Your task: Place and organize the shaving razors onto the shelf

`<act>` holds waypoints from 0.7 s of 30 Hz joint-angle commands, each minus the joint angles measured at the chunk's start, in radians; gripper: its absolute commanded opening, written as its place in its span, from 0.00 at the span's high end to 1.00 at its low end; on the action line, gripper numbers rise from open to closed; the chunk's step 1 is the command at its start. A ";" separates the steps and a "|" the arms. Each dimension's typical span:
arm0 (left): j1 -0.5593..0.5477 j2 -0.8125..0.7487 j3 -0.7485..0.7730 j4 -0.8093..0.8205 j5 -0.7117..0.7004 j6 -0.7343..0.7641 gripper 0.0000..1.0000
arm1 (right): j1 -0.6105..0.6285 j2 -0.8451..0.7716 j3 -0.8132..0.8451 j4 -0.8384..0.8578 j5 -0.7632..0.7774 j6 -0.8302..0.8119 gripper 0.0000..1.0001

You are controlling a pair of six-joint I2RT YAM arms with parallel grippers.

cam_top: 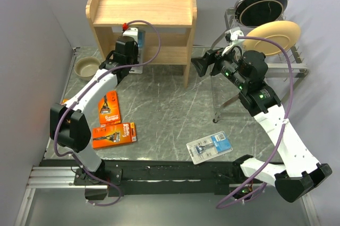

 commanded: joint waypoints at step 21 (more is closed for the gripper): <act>0.003 -0.207 -0.107 0.007 0.025 0.005 0.35 | 0.006 -0.015 -0.036 0.045 -0.006 0.012 0.08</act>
